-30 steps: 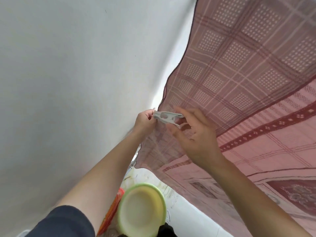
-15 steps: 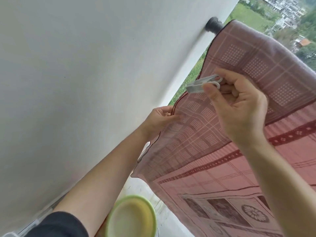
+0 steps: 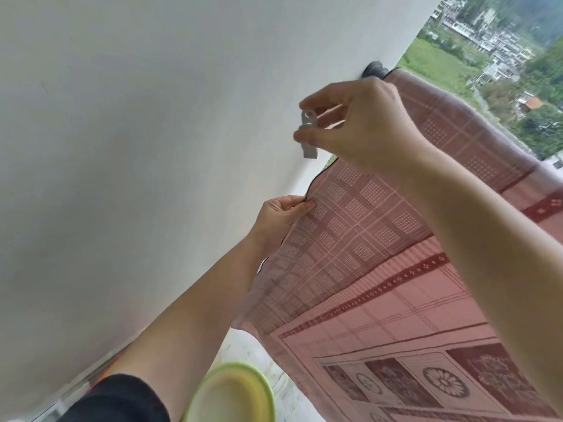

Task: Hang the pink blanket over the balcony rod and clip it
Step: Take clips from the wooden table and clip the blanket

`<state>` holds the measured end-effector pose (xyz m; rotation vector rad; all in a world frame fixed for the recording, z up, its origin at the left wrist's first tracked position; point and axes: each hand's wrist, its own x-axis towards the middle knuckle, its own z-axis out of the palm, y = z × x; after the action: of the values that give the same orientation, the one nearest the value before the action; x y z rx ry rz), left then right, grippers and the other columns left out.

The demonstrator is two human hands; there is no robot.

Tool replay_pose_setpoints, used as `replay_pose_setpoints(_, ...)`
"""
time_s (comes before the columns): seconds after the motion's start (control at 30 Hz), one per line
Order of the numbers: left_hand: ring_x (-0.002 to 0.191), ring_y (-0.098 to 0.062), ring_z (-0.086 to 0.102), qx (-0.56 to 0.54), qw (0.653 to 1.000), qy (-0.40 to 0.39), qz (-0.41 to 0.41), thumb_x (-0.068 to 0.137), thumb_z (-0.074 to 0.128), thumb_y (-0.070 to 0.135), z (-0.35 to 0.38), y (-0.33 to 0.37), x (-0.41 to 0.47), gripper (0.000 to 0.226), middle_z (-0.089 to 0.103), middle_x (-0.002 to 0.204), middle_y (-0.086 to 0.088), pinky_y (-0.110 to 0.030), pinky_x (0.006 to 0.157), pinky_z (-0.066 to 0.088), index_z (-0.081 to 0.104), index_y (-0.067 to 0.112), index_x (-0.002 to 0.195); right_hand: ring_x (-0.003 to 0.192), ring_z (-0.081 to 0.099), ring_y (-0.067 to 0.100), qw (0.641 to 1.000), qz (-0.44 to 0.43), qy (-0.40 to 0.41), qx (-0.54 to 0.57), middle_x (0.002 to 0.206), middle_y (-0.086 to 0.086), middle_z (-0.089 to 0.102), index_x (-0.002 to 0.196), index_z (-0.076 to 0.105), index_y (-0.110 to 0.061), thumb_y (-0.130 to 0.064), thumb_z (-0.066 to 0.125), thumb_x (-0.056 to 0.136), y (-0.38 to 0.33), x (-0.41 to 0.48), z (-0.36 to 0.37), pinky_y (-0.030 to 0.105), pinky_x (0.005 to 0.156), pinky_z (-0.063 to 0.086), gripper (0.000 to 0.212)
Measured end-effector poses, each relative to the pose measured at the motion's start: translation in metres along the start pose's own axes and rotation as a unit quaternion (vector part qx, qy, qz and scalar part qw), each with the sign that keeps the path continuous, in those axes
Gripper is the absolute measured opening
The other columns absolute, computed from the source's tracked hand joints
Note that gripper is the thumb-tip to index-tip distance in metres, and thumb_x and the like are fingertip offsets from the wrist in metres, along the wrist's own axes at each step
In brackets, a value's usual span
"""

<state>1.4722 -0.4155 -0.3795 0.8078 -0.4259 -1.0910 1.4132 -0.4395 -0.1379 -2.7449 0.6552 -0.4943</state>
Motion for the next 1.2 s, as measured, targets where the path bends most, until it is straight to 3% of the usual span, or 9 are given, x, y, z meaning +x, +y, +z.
replay_pose_setpoints(0.2,0.101,-0.032,0.07,0.017,1.0,0.011,0.007,0.084,0.075,0.02,0.004,-0.001,-0.006,0.034,0.073,0.11,-0.018,-0.048,0.097,0.053,0.072,0.0,0.111,0.085,0.071,0.007,0.978,0.024,-0.18,-0.106,0.088,-0.007,0.076,0.097,0.079,-0.022,-0.033,0.088,0.07,0.006,0.045,0.008,0.022,0.075,0.058,0.03)
replay_pose_setpoints(0.4,0.105,-0.029,0.07,0.043,0.999,0.02,0.023,0.09,0.071,0.018,0.0,-0.002,-0.007,0.024,0.074,0.11,-0.012,-0.047,0.1,0.052,0.074,0.006,0.111,0.087,0.07,0.005,0.952,0.016,-0.259,-0.163,0.082,-0.016,0.072,0.094,0.079,-0.025,-0.032,0.087,0.07,0.02,0.058,0.023,0.027,0.083,0.058,0.025)
replay_pose_setpoints(0.7,0.104,-0.029,0.07,0.064,0.997,0.042,0.023,0.089,0.072,0.02,0.002,-0.002,-0.008,0.024,0.075,0.108,-0.01,-0.048,0.1,0.052,0.074,0.009,0.11,0.084,0.072,0.008,0.964,0.024,-0.23,-0.129,0.085,-0.012,0.073,0.095,0.079,-0.021,-0.025,0.086,0.073,0.036,0.052,0.039,0.033,0.084,0.06,0.024)
replay_pose_setpoints(0.9,0.099,-0.027,0.072,0.072,0.996,0.041,0.031,0.092,0.069,0.017,0.004,0.0,-0.014,0.022,0.075,0.107,-0.01,-0.041,0.092,0.056,0.073,0.008,0.111,0.086,0.071,0.008,0.974,0.002,-0.205,-0.094,0.085,-0.013,0.071,0.096,0.079,-0.019,-0.021,0.085,0.075,0.036,0.043,0.042,0.033,0.083,0.06,0.023)
replay_pose_setpoints(1.07,0.098,-0.024,0.071,0.063,0.996,0.051,0.036,0.091,0.069,0.012,0.005,-0.003,-0.012,0.024,0.074,0.108,-0.013,-0.039,0.094,0.055,0.072,0.003,0.113,0.082,0.072,0.013,0.955,0.024,-0.256,-0.149,0.089,-0.014,0.067,0.099,0.077,-0.023,-0.024,0.084,0.077,0.043,0.038,0.051,0.036,0.076,0.062,0.024)
replay_pose_setpoints(1.2,0.099,-0.023,0.07,0.074,0.995,0.059,0.04,0.091,0.069,0.011,0.008,-0.002,-0.013,0.026,0.074,0.11,-0.014,-0.036,0.095,0.055,0.071,0.0,0.115,0.095,0.067,0.019,0.941,0.005,-0.267,-0.207,0.097,-0.009,0.062,0.119,0.069,-0.02,-0.034,0.079,0.082,0.046,0.039,0.056,0.04,0.086,0.058,0.041)
